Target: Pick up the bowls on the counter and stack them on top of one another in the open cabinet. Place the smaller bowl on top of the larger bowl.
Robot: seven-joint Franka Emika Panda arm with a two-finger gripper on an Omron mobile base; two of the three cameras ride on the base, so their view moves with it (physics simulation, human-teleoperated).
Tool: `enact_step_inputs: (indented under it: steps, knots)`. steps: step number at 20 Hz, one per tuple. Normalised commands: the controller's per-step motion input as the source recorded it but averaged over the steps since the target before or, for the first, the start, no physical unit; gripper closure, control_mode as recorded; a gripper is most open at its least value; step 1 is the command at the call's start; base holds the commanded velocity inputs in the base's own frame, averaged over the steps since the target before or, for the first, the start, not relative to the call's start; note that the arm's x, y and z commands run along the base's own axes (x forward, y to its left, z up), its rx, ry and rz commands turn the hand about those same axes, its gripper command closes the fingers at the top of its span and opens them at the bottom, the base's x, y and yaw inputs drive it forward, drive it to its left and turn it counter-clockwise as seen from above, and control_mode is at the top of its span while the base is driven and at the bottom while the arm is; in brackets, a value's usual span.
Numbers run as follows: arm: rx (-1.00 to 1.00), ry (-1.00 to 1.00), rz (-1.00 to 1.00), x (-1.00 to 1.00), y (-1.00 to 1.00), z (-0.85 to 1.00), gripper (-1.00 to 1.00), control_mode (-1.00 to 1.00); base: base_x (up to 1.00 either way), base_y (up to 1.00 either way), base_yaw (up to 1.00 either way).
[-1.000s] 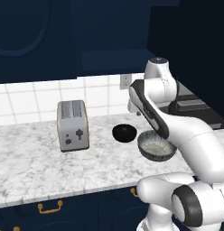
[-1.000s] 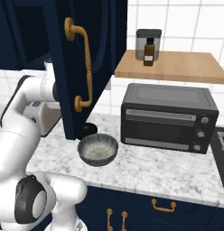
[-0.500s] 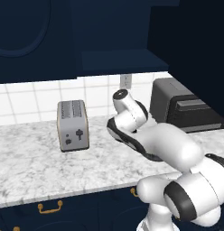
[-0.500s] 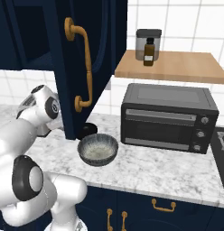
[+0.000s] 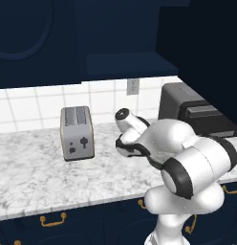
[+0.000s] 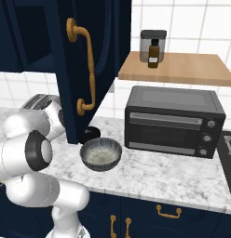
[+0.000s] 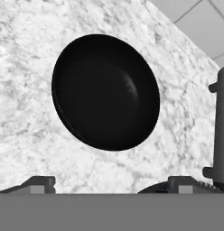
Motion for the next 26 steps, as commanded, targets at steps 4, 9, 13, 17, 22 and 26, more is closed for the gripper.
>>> enact_step_inputs:
  steps: [4,9,13,17,22,26]
  knots:
    - [0.00,0.04,0.00,0.30,0.17,-0.52,-1.00,-1.00,0.00,0.00,0.00]
    - [-0.01,0.03,0.00,0.34,0.09,-0.37,-1.00,-1.00,0.00,0.00,0.00]
    - [-0.06,0.04,0.00,0.48,0.00,-0.35,-1.00,-1.00,0.00,0.00,0.00]
    - [-0.06,0.00,0.01,0.12,0.00,-0.34,-1.00,-1.00,0.00,0.00,0.00]
    - [-0.04,0.00,0.00,0.08,0.00,-0.28,-1.00,-1.00,0.00,0.00,0.00]
    - [-0.02,0.00,0.00,0.01,0.00,-0.27,1.00,-1.00,0.00,0.00,0.00]
